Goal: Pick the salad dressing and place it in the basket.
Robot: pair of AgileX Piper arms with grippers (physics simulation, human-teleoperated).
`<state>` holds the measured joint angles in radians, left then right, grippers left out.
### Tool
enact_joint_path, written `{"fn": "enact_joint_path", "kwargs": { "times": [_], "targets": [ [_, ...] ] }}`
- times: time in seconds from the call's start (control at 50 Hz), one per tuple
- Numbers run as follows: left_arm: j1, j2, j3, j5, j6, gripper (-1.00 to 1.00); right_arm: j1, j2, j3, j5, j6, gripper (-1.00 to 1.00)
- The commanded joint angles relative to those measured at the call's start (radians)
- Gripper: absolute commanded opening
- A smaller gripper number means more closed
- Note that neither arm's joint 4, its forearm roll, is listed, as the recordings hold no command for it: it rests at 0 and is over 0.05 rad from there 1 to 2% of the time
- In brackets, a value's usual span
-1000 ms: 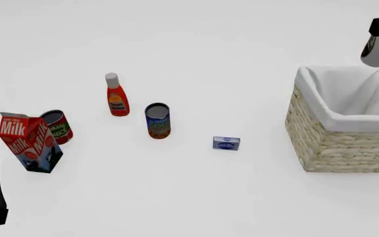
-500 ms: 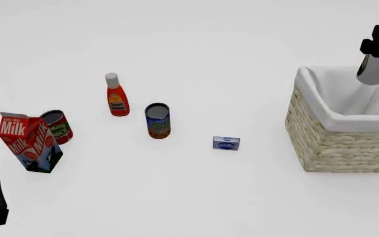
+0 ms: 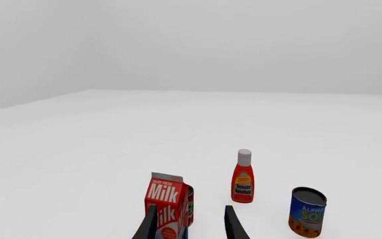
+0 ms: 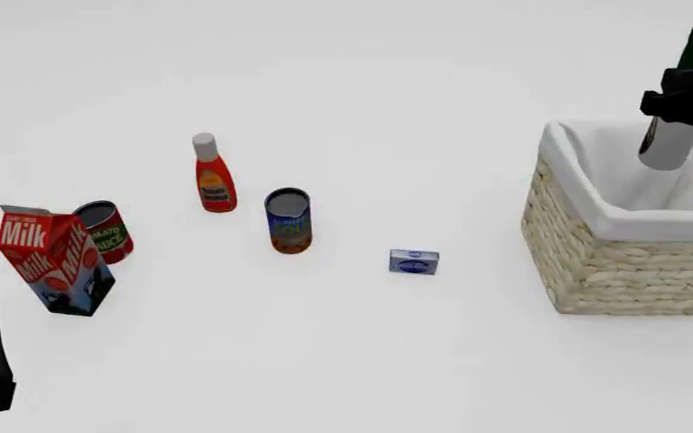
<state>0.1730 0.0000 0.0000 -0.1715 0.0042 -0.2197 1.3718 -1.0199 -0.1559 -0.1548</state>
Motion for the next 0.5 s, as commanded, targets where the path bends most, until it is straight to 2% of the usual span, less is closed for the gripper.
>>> {"fn": "enact_joint_path", "kwargs": {
  "times": [0.02,0.5],
  "targets": [
    [-0.001,0.0,0.0,0.001,0.001,1.0,0.01,0.048,-0.015,-0.029,0.013,-1.0],
    [0.009,0.0,0.0,0.008,0.008,1.0,-0.009,0.152,-0.01,-0.089,0.028,-1.0]
  ]
}}
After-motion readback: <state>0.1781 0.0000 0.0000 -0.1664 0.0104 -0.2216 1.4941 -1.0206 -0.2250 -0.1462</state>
